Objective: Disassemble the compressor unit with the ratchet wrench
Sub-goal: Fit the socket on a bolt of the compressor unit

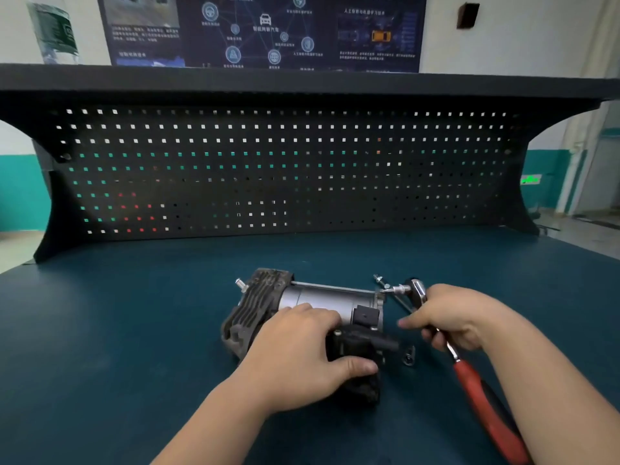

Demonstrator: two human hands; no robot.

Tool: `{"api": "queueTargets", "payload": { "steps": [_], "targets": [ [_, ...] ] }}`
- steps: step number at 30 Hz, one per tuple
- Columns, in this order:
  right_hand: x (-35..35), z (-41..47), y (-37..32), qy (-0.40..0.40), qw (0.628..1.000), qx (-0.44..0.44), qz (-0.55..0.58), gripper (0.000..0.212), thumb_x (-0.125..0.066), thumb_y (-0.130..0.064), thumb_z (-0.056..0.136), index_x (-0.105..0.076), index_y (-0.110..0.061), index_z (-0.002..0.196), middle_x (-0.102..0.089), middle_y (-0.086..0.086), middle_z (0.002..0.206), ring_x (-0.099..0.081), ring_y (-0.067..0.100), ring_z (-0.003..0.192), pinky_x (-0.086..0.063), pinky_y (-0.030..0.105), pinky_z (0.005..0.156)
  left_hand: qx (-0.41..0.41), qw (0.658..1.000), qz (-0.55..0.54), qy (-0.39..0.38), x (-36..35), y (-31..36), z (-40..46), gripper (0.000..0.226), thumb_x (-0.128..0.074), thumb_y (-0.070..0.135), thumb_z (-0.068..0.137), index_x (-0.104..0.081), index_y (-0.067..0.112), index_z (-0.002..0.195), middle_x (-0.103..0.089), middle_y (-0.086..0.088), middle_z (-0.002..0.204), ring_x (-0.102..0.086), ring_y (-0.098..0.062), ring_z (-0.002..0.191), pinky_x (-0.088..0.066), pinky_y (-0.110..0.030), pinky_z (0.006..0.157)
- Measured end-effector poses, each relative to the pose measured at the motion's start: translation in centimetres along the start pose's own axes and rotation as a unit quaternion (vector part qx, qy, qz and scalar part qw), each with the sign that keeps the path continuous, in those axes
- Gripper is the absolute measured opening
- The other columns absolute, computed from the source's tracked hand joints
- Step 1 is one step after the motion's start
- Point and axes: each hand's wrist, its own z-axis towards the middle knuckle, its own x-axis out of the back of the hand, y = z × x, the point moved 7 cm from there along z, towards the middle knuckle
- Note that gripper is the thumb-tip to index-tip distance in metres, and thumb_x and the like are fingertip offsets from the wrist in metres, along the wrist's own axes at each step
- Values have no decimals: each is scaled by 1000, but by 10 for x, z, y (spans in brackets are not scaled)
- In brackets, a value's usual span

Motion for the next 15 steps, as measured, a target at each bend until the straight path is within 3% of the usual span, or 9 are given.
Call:
{"api": "queueTargets", "payload": {
  "steps": [5, 7, 10, 15],
  "targets": [
    [8, 6, 7, 35, 999, -28, -2, 26, -67, -3, 87, -43, -7, 78, -45, 2, 36, -37, 10, 26, -29, 14, 33, 35, 998, 54, 23, 1, 8, -8, 58, -25, 86, 63, -46, 34, 78, -41, 17, 66, -37, -7, 73, -26, -25, 66],
    [8, 7, 7, 40, 997, -18, -65, 30, -72, -11, 85, -43, -9, 78, -49, 6, 46, -38, 12, 28, -31, 18, 37, 61, 993, 90, 43, 2, 13, -13, 63, -20, 87, 64, -48, 32, 77, -32, 18, 61, -34, -8, 70, -24, -27, 65],
    [-5, 6, 6, 4, 980, -8, -197, 30, -75, -25, 82, -49, -11, 76, -56, 4, 50, -46, 16, 39, -37, 23, 45, 80, 987, 118, 74, 9, 20, -16, 55, -20, 85, 67, -36, 32, 67, -22, 18, 58, -29, -9, 67, -21, -26, 62],
    [-15, 2, 4, -46, 937, -52, -342, 26, -60, -20, 93, -51, -12, 69, -56, 2, 67, -42, 13, 47, -35, 21, 47, 88, 990, 95, 50, 10, 15, -15, 53, -19, 85, 64, -32, 34, 66, -30, 17, 61, -31, -6, 71, -18, -26, 61]
  ]
}}
